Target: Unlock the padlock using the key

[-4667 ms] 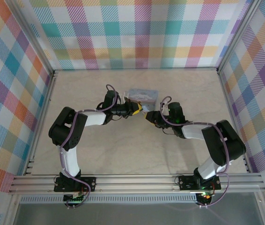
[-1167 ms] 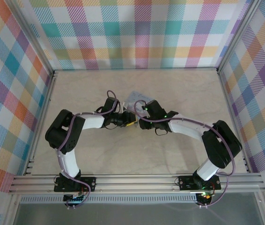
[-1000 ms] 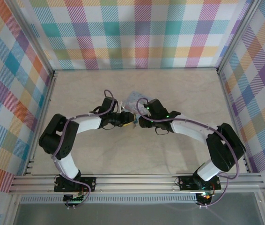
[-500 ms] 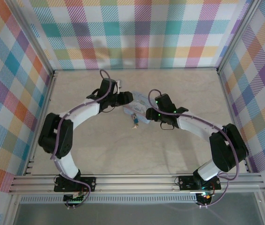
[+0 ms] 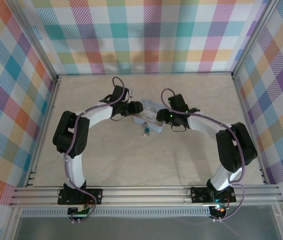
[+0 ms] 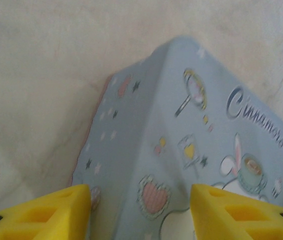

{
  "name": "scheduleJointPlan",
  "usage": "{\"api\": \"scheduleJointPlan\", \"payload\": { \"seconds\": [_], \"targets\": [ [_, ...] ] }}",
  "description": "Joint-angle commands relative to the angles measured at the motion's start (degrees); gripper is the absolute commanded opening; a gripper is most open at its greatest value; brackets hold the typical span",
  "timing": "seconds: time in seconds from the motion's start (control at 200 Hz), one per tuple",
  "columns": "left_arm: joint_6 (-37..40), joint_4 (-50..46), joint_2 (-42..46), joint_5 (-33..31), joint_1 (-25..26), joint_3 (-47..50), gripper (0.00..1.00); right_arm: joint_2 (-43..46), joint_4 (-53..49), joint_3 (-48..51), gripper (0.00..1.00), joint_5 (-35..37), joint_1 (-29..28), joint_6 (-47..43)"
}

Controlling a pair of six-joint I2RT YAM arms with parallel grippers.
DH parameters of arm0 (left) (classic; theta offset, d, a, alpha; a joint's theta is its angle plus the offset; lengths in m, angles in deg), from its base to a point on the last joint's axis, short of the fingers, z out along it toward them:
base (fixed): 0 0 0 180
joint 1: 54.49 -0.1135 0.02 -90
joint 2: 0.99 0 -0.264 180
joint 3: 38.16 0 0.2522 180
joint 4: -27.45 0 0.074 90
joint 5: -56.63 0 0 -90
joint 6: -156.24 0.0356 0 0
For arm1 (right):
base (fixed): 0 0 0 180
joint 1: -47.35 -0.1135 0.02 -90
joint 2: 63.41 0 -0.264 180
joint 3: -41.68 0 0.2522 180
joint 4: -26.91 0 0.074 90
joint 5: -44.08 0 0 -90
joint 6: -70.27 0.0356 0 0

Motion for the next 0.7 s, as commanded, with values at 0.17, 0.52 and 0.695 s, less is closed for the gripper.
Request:
{"api": "scheduleJointPlan", "payload": {
  "seconds": [0.17, 0.52, 0.695],
  "targets": [
    [-3.65, 3.94, 8.79, 0.56, 0.85, 10.36, 0.54, -8.09, -1.08, -9.84, 0.58, -4.01, 0.61, -5.84],
    [-4.44, 5.17, 10.46, -2.07, 1.04, 13.68, 0.54, -2.59, -6.4, -8.2, 0.58, 5.19, 0.61, -13.08],
    [-4.72, 5.6, 10.56, -2.23, 1.03, 13.94, 0.52, 7.3, -7.5, -0.52, 0.56, 7.59, -0.94, -14.56]
  ]
}}
